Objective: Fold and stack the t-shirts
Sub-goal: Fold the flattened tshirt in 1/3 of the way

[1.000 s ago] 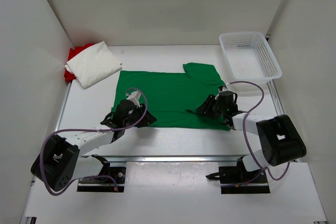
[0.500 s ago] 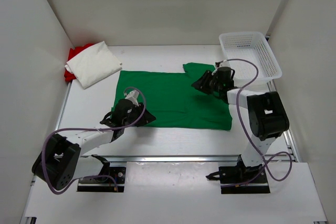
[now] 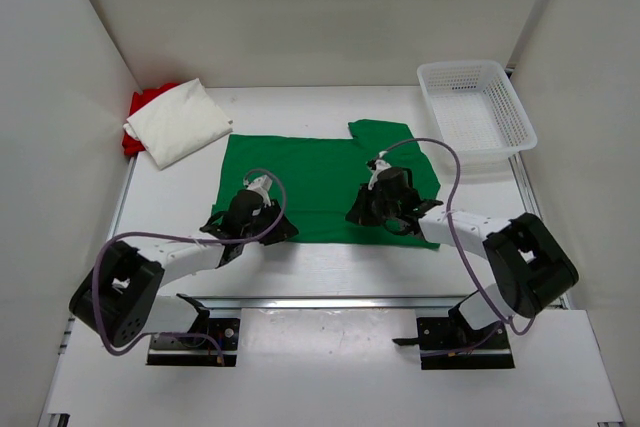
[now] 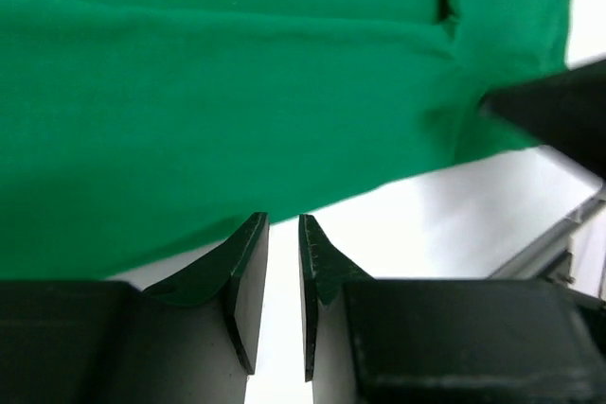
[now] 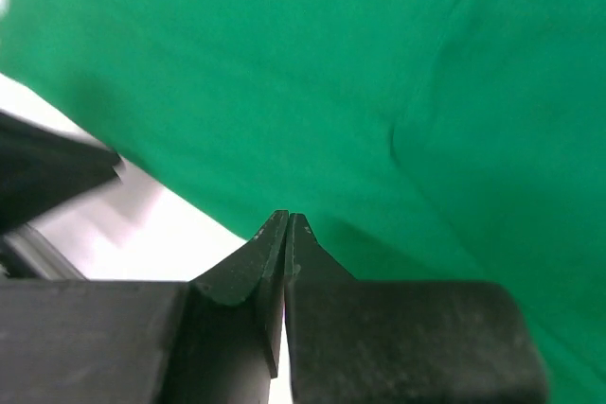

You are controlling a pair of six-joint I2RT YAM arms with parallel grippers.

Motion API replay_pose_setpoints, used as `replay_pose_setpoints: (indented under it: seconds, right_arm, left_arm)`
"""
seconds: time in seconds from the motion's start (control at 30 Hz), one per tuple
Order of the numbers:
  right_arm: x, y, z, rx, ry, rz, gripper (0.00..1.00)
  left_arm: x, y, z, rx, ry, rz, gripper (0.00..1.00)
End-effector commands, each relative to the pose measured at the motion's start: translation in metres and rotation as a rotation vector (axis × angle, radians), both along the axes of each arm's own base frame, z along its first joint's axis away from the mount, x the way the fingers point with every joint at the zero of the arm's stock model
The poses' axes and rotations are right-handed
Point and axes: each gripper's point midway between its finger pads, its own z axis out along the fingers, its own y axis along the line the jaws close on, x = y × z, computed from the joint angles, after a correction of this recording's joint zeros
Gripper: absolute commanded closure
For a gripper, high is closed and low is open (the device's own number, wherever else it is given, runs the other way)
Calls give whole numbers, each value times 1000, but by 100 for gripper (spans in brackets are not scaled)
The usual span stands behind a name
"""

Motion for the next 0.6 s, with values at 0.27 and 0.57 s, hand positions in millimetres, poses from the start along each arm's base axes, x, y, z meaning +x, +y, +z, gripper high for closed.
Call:
replay_pose_setpoints:
  seconds: [0.27,0.57]
  right_arm:
    - [-21,-13,-55,-226,29,26,100]
    - [-85,-7,-56,-201,108,127,100]
  left_arm:
    - [12,38,-31,-37,131,147,78]
    - [-66,78,-56,-53,250,165,72]
